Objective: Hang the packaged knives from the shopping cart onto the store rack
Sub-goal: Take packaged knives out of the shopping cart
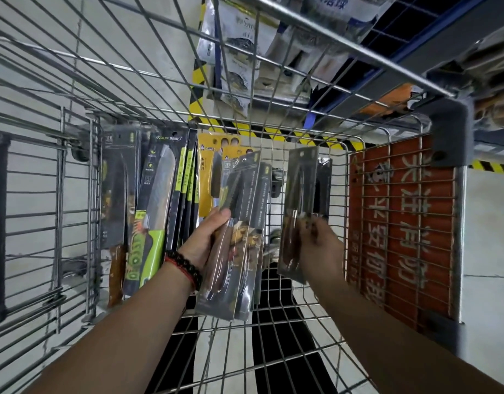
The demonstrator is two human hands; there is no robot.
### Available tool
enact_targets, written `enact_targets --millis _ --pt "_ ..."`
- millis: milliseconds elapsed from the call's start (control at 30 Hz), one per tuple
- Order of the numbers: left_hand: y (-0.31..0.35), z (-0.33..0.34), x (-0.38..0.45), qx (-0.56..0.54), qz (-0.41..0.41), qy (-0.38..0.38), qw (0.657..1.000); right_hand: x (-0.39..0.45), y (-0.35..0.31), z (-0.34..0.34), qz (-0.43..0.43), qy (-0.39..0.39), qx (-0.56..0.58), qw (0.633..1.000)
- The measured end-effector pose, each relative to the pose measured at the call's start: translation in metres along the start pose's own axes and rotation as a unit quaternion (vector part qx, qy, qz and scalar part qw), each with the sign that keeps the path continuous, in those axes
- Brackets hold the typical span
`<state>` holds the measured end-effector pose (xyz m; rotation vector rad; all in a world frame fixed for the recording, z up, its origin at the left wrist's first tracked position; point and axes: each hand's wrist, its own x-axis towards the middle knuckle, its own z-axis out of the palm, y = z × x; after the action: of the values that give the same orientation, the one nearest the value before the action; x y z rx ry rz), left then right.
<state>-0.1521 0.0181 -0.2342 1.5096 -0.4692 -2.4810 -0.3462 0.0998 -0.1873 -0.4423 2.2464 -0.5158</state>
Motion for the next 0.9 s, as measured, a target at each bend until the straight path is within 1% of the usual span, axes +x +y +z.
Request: enact_targets --millis 33,67,133,200,267,300,333,367,400,433,500,567,633,700,733,800,833,867,900 --pt "0.0 0.002 0.0 -0.005 -0.001 -0.01 1.0 0.005 -0.002 -0.006 0.005 0.014 0.03 0.999" --pt "0.0 0.005 0.0 -0.013 0.0 -0.017 1.0 0.012 -0.001 -0.01 0.0 0.025 0.03 0.999" --pt "0.001 0.012 0.001 -0.023 0.01 -0.021 0.999 0.025 0.0 -0.016 0.001 0.027 -0.02 0.999" --pt "-0.001 0.017 0.004 -0.039 0.009 -0.023 0.999 0.032 0.002 -0.018 0.03 0.026 -0.052 0.998" --pt "-0.004 0.022 0.009 -0.053 -0.002 -0.027 0.998 0.028 0.003 -0.02 0.033 0.049 -0.036 0.998" --pt "-0.004 0.026 0.011 -0.055 -0.009 -0.027 0.998 0.023 0.002 -0.02 0.031 0.057 -0.008 0.998" --pt "-0.004 0.031 0.011 -0.06 -0.012 -0.029 0.998 0.017 0.002 -0.021 0.035 0.051 0.051 0.997" --pt "-0.006 0.037 0.015 -0.064 -0.011 -0.03 0.997 0.01 -0.003 -0.022 0.05 0.027 0.128 0.99" --pt "-0.005 0.047 0.017 -0.067 -0.011 -0.036 0.997 0.003 -0.009 -0.025 0.068 -0.017 0.198 0.978" --pt "-0.005 0.058 0.022 -0.067 -0.013 -0.044 0.997 -0.003 -0.014 -0.029 0.065 -0.071 0.233 0.968" --pt "-0.004 0.082 0.033 -0.045 -0.006 -0.033 0.998 -0.01 -0.022 -0.042 0.016 -0.15 0.229 0.962" --pt "-0.001 0.107 0.042 -0.042 0.016 -0.023 0.999 -0.007 -0.029 -0.053 -0.026 -0.17 0.221 0.96" --pt "0.008 0.132 0.043 0.015 0.063 0.01 0.998 0.005 -0.031 -0.058 -0.015 -0.166 0.219 0.962" --pt "0.009 0.148 0.048 0.136 0.119 0.047 0.982 0.023 -0.028 -0.055 -0.001 -0.143 0.166 0.976" --pt "0.01 0.153 0.051 0.233 0.126 0.071 0.962 0.03 -0.027 -0.052 -0.016 -0.123 0.122 0.985" --pt "0.004 0.152 0.061 0.432 0.117 0.115 0.887 0.04 -0.02 -0.045 -0.05 -0.092 0.052 0.993" --pt "0.0 0.15 0.064 0.483 0.112 0.12 0.86 0.042 -0.017 -0.041 -0.059 -0.085 0.042 0.994" --pt "-0.004 0.148 0.064 0.505 0.115 0.12 0.847 0.041 -0.016 -0.038 -0.061 -0.077 0.036 0.995" --pt "-0.009 0.145 0.066 0.511 0.13 0.118 0.841 0.04 -0.014 -0.036 -0.067 -0.061 0.027 0.996"
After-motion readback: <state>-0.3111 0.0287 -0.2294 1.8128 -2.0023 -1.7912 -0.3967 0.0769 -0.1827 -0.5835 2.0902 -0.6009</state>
